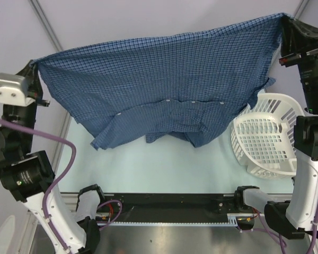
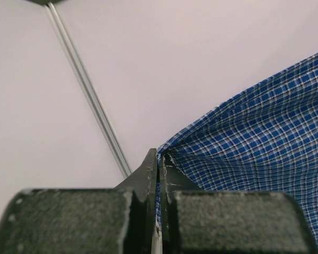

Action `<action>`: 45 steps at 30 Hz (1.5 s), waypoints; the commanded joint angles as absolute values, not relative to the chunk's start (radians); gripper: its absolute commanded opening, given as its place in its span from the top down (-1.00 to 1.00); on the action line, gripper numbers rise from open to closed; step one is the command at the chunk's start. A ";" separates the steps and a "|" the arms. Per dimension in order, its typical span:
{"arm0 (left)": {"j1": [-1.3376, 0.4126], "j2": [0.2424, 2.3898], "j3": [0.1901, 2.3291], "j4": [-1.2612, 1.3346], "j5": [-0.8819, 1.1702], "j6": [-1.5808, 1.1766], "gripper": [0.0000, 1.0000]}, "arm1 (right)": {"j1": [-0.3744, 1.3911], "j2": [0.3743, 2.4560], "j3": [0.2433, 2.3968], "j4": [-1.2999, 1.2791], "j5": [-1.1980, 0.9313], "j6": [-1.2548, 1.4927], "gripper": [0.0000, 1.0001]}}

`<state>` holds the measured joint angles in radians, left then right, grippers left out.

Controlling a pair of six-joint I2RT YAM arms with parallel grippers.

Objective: Fold and stack the long sleeve shirts
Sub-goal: Flatten the shirt out

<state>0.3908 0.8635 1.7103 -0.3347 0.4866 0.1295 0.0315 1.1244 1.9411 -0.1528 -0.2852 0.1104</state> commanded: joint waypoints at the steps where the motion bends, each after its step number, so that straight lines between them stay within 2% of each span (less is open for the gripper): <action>1: 0.394 0.862 1.811 -0.253 0.316 0.040 1.00 | 0.026 1.132 2.043 -0.061 -0.164 0.074 1.00; 5: 0.394 0.903 1.845 -0.267 0.369 0.014 1.00 | 0.026 1.152 2.045 -0.072 -0.189 0.052 1.00; 15: 0.394 1.037 1.637 -0.327 0.699 0.081 1.00 | 0.063 1.242 1.649 -0.028 -0.354 0.012 1.00; 19: 0.339 1.208 1.556 -0.318 0.672 0.083 1.00 | 0.093 1.363 1.563 0.047 -0.350 0.035 1.00; 22: 0.290 1.311 1.592 -0.247 0.615 0.092 1.00 | 0.098 1.512 1.650 0.101 -0.325 0.083 1.00; 24: 0.279 1.402 1.659 -0.189 0.563 0.049 1.00 | 0.095 1.578 1.797 0.152 -0.259 0.104 1.00; 28: 0.300 1.505 1.960 -0.005 0.362 -0.029 1.00 | 0.066 1.725 2.112 0.244 -0.154 0.199 1.00; 30: 0.348 1.481 1.973 0.248 0.299 -0.209 1.00 | 0.028 1.736 2.224 0.340 -0.130 0.254 1.00; 34: 0.449 1.454 2.019 0.409 0.268 -0.392 1.00 | 0.008 1.674 2.247 0.534 -0.117 0.284 1.00; 36: 0.460 1.433 1.979 0.480 0.361 -0.411 1.00 | -0.021 1.641 2.234 0.538 -0.132 0.270 1.00; 38: 0.459 1.393 1.835 0.529 0.475 -0.410 1.00 | -0.032 1.617 2.110 0.541 -0.205 0.238 1.00; 39: 0.457 1.382 1.778 0.572 0.609 -0.405 1.00 | -0.034 1.586 2.053 0.543 -0.237 0.224 1.00; 41: 0.459 1.341 1.588 0.587 0.708 -0.347 1.00 | -0.031 1.562 1.877 0.525 -0.381 0.171 1.00; 45: 0.456 1.272 1.266 0.560 0.880 -0.163 0.99 | -0.003 1.484 1.499 0.479 -0.497 -0.028 1.00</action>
<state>0.4316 1.2102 1.5467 0.6308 0.6888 -0.3267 -0.0132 1.4475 1.8175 0.5453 -0.3920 0.1802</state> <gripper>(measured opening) 0.008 0.009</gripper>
